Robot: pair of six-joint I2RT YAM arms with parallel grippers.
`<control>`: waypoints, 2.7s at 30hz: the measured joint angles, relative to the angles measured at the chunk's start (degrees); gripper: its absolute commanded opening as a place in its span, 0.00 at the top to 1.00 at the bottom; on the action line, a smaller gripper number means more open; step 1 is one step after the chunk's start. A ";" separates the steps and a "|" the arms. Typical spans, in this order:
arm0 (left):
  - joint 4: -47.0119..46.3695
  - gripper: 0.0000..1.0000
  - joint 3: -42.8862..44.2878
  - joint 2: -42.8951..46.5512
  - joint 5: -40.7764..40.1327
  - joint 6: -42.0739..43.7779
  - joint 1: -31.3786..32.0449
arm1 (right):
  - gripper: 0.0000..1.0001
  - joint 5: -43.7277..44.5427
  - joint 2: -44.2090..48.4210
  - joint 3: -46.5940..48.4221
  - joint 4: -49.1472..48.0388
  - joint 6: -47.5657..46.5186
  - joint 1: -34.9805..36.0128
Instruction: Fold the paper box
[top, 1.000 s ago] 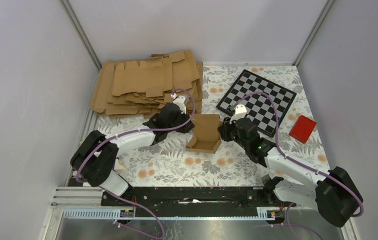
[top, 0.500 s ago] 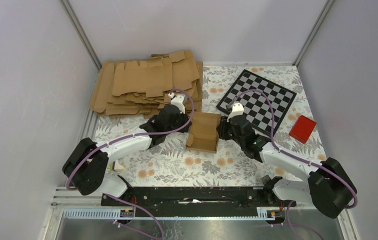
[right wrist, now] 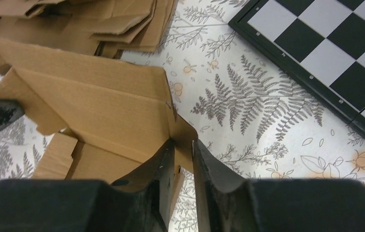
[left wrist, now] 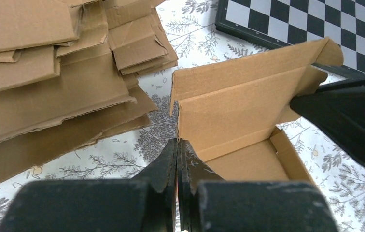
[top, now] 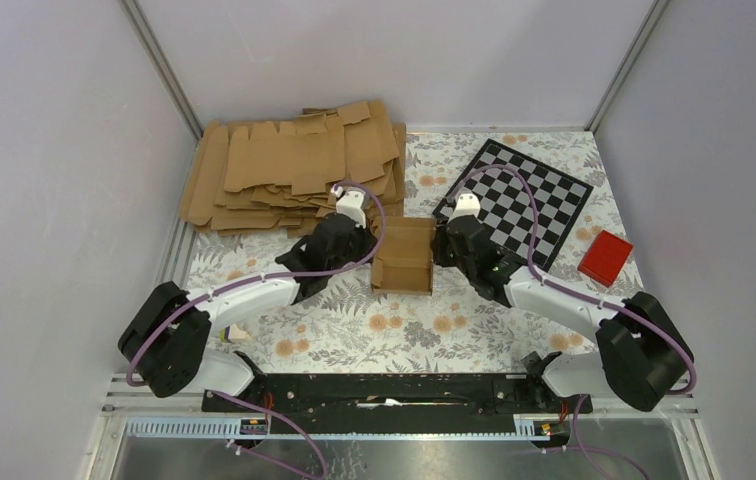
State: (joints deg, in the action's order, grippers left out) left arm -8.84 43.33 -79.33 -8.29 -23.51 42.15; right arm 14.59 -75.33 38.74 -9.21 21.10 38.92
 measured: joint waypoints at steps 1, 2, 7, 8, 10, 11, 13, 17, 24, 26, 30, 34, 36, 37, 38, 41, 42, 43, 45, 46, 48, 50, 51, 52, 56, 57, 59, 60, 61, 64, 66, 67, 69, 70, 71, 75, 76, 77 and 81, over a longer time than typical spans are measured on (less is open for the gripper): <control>-1.38 1.00 -0.72 0.15 -0.59 0.55 0.02 | 0.79 0.79 -0.63 0.61 0.17 0.22 0.00; -2.32 1.00 -1.33 0.24 -1.03 1.03 0.04 | 0.82 1.60 -1.46 1.42 0.35 0.48 0.00; -7.93 1.00 -4.44 0.37 -2.08 2.82 0.46 | 1.00 4.24 -4.96 4.17 0.39 1.92 0.15; -8.87 1.00 -4.94 0.48 -2.05 3.02 0.59 | 1.00 4.50 -5.49 4.42 0.42 2.08 0.28; -10.27 1.00 -5.84 0.79 -2.03 3.21 0.72 | 1.00 5.01 -6.25 4.57 0.22 2.32 0.48; -10.86 1.00 -6.25 0.96 -2.03 3.23 0.79 | 1.00 5.22 -6.51 4.57 0.11 2.45 0.66; -12.00 1.00 -7.21 1.55 -2.10 3.21 0.87 | 1.00 5.92 -6.80 4.55 -0.48 2.75 1.16; -13.64 1.00 -8.20 1.90 -2.60 2.82 0.85 | 1.00 7.32 -6.80 3.13 -3.63 3.02 2.01; -22.03 1.00 -13.14 0.72 -4.17 -0.55 1.66 | 1.00 10.88 -6.80 -2.56 -10.99 3.23 4.48; -24.70 1.00 -14.27 -0.33 -5.11 -0.87 2.12 | 1.00 12.66 -6.80 -3.56 -13.18 3.02 5.31; -29.77 1.00 -14.78 -3.32 -6.45 -1.40 2.75 | 1.00 15.58 -6.93 -5.88 -17.53 2.91 6.14; -33.16 1.00 -14.78 -6.27 -7.48 -1.86 3.34 | 1.00 18.34 -8.09 -6.27 -20.70 2.34 6.67; -34.34 1.00 -14.80 -7.34 -8.11 -2.14 3.56 | 1.00 19.34 -8.52 -6.84 -22.32 2.05 6.95; -35.10 1.00 -14.91 -7.76 -8.46 -2.32 3.74 | 1.00 19.80 -8.72 -7.43 -23.34 1.95 7.08; -36.20 1.00 -15.21 -8.13 -8.85 -2.49 4.09 | 1.00 20.28 -8.94 -8.09 -24.26 1.95 7.17; -38.53 1.00 -16.26 -9.35 -10.56 -2.67 6.01 | 1.00 20.81 -9.60 -9.64 -25.68 2.10 7.30; -39.26 1.00 -16.41 -9.88 -11.43 -2.67 6.84 | 1.00 20.94 -9.88 -9.84 -25.97 2.19 7.34; -39.67 1.00 -16.44 -10.38 -12.15 -2.64 7.61 | 1.00 21.09 -10.19 -9.94 -26.08 2.27 7.41; -40.41 1.00 -16.46 -11.17 -13.64 -2.64 8.98 | 1.00 21.53 -10.40 -10.14 -26.21 2.49 7.56; -40.65 1.00 -16.46 -11.43 -14.29 -2.67 9.55 | 1.00 21.81 -10.40 -10.38 -26.27 2.67 7.65; -41.07 1.00 -16.48 -11.96 -15.82 -2.69 10.80 | 1.00 22.21 -10.40 -10.88 -26.32 3.04 7.82; -41.16 1.00 -16.48 -12.48 -17.00 -2.71 11.69 | 1.00 22.47 -10.40 -11.32 -26.29 3.28 8.04; -41.27 1.00 -16.48 -12.70 -17.46 -2.73 12.39 | 1.00 22.51 -10.40 -11.47 -26.27 3.37 8.13; -41.46 1.00 -16.48 -12.94 -17.90 -2.73 12.74 | 1.00 22.60 -10.40 -11.52 -26.29 3.39 8.22; -41.68 1.00 -16.48 -13.16 -18.97 -3.21 13.16 | 1.00 22.86 -10.25 -11.52 -25.92 3.69 8.35; -41.68 1.00 -16.48 -13.16 -19.21 -3.37 13.25 | 0.96 22.86 -10.05 -11.50 -25.68 3.80 8.37; -41.68 1.00 -16.48 -13.16 -19.61 -3.52 13.46 | 0.91 22.84 -9.11 -11.52 -24.17 3.98 8.48; -41.68 1.00 -16.50 -13.16 -19.76 -3.52 13.55 | 0.88 22.82 -8.50 -11.52 -23.50 4.00 8.57; -41.68 1.00 -16.50 -13.16 -20.02 -3.50 13.66 | 0.86 22.67 -7.54 -11.56 -22.60 3.93 8.63; -41.59 1.00 -16.50 -13.16 -20.76 -3.41 13.99 | 0.72 21.66 -4.59 -11.72 -20.90 3.58 8.68; -41.35 1.00 -16.50 -13.16 -21.33 -3.26 14.38 | 0.66 20.37 -2.38 -11.65 -19.30 3.34 8.68; -41.18 1.00 -16.50 -13.16 -21.70 -3.06 14.69 | 0.61 19.82 -1.46 -11.37 -17.92 3.21 8.72; -40.92 1.00 -16.50 -13.16 -22.56 -2.60 15.43 | 0.51 18.88 -0.35 -10.27 -14.53 3.30 8.74; -40.89 1.00 -16.48 -13.16 -22.91 -2.32 15.80 | 0.45 18.69 -0.04 -9.64 -13.00 3.48 8.76; -40.85 1.00 -16.48 -13.16 -23.50 -1.90 16.37 | 0.39 18.47 0.33 -8.87 -11.06 3.54 8.83; -40.39 1.00 -16.13 -13.16 -25.40 -0.15 18.23 | 0.25 17.20 3.06 -7.82 -4.76 4.26 8.94; -40.26 1.00 -15.93 -13.16 -25.88 0.39 18.73 | 0.19 16.79 4.04 -7.76 -3.04 4.31 8.98; -40.15 1.00 -15.80 -13.16 -26.21 0.79 19.08 | 0.16 16.31 5.03 -7.72 -1.60 4.44 8.98; -39.60 1.00 -14.82 -13.66 -27.78 2.49 20.39 | 0.03 13.11 8.83 -6.14 5.57 3.76 9.01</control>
State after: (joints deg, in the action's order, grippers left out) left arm -48.45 28.51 -92.99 -36.07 -21.02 62.54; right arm 27.70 -66.50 32.60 -3.64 24.86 47.92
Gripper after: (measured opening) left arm 0.009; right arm 0.891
